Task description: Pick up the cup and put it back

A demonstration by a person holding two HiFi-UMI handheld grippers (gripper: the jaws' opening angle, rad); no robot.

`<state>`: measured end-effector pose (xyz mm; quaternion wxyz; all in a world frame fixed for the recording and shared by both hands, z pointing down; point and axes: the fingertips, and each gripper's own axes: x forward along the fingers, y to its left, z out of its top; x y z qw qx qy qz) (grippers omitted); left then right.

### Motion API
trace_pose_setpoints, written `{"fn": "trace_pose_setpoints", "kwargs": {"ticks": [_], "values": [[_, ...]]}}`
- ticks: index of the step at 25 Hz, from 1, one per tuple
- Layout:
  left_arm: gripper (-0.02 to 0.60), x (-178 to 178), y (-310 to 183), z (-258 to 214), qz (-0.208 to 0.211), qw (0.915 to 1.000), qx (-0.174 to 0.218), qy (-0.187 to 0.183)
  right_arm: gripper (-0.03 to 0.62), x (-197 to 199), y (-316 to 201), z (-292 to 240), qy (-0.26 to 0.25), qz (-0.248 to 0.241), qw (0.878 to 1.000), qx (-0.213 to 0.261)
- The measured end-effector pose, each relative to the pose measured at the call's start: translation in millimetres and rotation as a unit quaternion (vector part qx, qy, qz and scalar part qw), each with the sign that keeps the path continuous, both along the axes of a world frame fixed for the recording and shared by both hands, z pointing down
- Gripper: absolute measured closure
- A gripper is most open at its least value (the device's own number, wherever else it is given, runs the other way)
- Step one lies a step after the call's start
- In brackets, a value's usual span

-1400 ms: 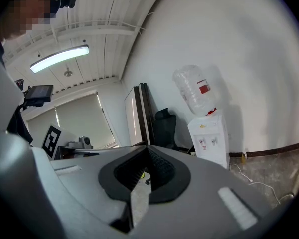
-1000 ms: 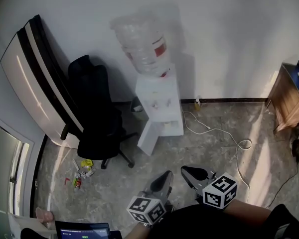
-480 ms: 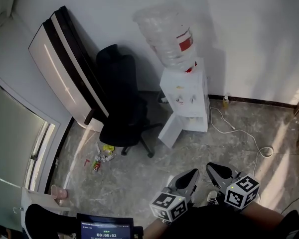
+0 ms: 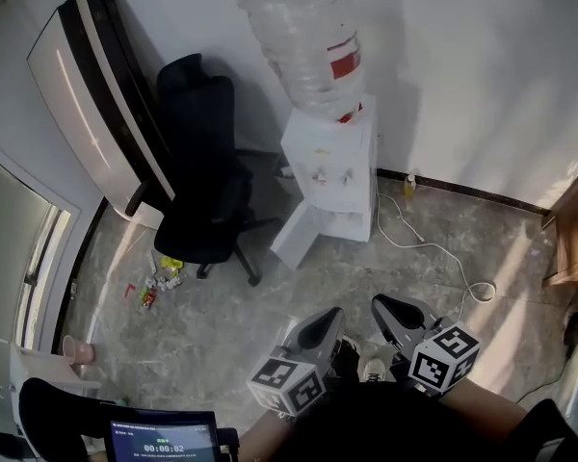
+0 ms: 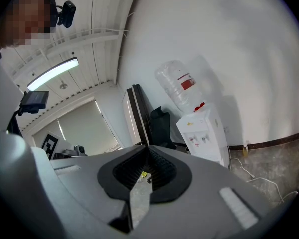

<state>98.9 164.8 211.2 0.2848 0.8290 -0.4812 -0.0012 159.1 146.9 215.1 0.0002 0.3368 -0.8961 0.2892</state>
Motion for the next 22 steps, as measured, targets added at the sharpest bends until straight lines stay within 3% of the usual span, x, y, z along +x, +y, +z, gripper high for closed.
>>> {"fn": "trace_pose_setpoints", "kwargs": {"ticks": [6,12,22], "values": [[0.578,-37,-63,3,-0.005,0.9996,0.007,0.028,0.566,-23,-62,2,0.037,0.017,0.999,0.001],[0.578,-105,-137,24,-0.016,0.9985,0.008,0.051,0.56,-78,-138,15,0.11,-0.002,0.994,0.015],[0.578,-185,-178,73,-0.057,0.9975,-0.023,0.034,0.546,-136,-206,89,0.21,-0.059,0.975,-0.027]]}}
